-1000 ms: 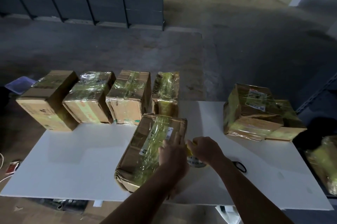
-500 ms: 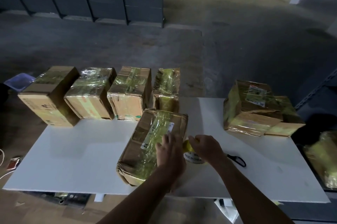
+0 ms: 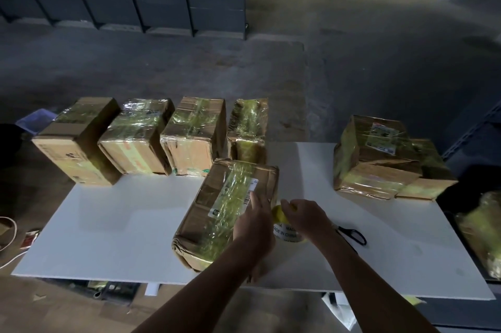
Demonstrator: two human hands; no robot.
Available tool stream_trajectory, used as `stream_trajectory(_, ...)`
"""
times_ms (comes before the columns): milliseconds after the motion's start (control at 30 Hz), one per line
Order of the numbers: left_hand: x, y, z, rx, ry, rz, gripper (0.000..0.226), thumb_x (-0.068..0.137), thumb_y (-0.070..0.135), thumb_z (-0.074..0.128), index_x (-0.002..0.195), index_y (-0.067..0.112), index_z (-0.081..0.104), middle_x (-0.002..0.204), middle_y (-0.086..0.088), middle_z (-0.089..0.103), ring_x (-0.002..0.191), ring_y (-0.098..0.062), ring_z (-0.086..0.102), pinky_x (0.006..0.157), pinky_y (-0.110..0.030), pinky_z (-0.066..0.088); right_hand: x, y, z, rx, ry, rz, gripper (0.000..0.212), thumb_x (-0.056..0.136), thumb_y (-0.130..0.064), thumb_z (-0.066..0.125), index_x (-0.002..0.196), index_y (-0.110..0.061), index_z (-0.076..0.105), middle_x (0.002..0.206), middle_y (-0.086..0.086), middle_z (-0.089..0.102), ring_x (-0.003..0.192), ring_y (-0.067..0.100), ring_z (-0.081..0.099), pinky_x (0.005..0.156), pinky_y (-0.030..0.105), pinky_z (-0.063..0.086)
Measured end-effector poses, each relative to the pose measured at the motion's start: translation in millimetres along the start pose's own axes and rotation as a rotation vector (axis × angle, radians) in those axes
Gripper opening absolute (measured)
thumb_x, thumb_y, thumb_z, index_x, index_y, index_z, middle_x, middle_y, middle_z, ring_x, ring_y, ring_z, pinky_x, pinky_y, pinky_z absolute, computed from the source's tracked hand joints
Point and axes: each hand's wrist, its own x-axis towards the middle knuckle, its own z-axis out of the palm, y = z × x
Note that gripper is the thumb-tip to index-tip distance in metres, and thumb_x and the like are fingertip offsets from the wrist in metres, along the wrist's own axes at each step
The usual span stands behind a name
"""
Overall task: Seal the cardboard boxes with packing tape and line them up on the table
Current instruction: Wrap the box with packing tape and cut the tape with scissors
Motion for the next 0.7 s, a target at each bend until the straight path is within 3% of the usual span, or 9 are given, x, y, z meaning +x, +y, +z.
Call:
stream_trajectory(200,4.1,-7.6,0.8,-0.129,0.053,-0.014,0.075,0.09,0.014,0.056,0.151,0.008,0.012,0.156,-0.013,0.024,0.101,-0.032,0.066,0.067,-0.032,0.047,5.8,-4.8,-8.9,0.016,0.003,-0.048,0.044,0.094,-0.042,0.049,0.06,-0.014,0.051,0.055,-0.001,0.047,0.057,0.017,0.049,0.052,0.026,0.034)
stream_trajectory(333,3.8,-15.6,-2.9,-0.166,0.08,0.011,0.071,0.09,0.012,0.053,0.15,0.012,0.015,0.147,-0.008,0.04,0.092,-0.03,0.067,0.067,-0.033,0.05,9.6,-9.0,-7.2,0.06,-0.039,-0.051,0.046,0.093,-0.045,0.049,0.061,-0.013,0.053,0.057,0.002,0.051,0.056,0.017,0.052,0.055,0.028,0.039)
stream_trajectory(433,-2.3,-20.3,-7.3,0.021,0.011,0.029,0.071,0.095,0.028,0.052,0.151,0.011,0.013,0.16,-0.009,0.014,0.096,-0.028,0.066,0.07,-0.034,0.052,8.5,-10.6,-1.7,0.045,-0.065,-0.027,0.047,0.093,-0.045,0.048,0.058,-0.013,0.047,0.055,0.002,0.046,0.056,0.018,0.047,0.054,0.028,0.035)
stream_trajectory(533,-7.1,-22.1,-8.5,0.158,-0.093,-0.004,0.093,0.09,0.04,0.06,0.152,0.009,-0.003,0.158,-0.024,-0.009,0.103,-0.034,0.063,0.075,-0.037,0.052,7.4,-10.5,0.0,0.039,-0.069,-0.01,0.047,0.093,-0.044,0.049,0.059,-0.012,0.047,0.056,0.003,0.047,0.057,0.019,0.047,0.055,0.029,0.035)
stream_trajectory(700,-2.9,-14.9,-10.3,0.116,-0.125,-0.05,0.086,0.092,0.02,0.056,0.152,0.008,-0.004,0.153,-0.033,-0.013,0.103,-0.034,0.066,0.06,-0.029,0.044,5.7,-9.7,0.8,0.057,-0.074,0.005,0.048,0.094,-0.046,0.047,0.062,-0.011,0.05,0.057,0.002,0.048,0.057,0.018,0.049,0.053,0.028,0.034)
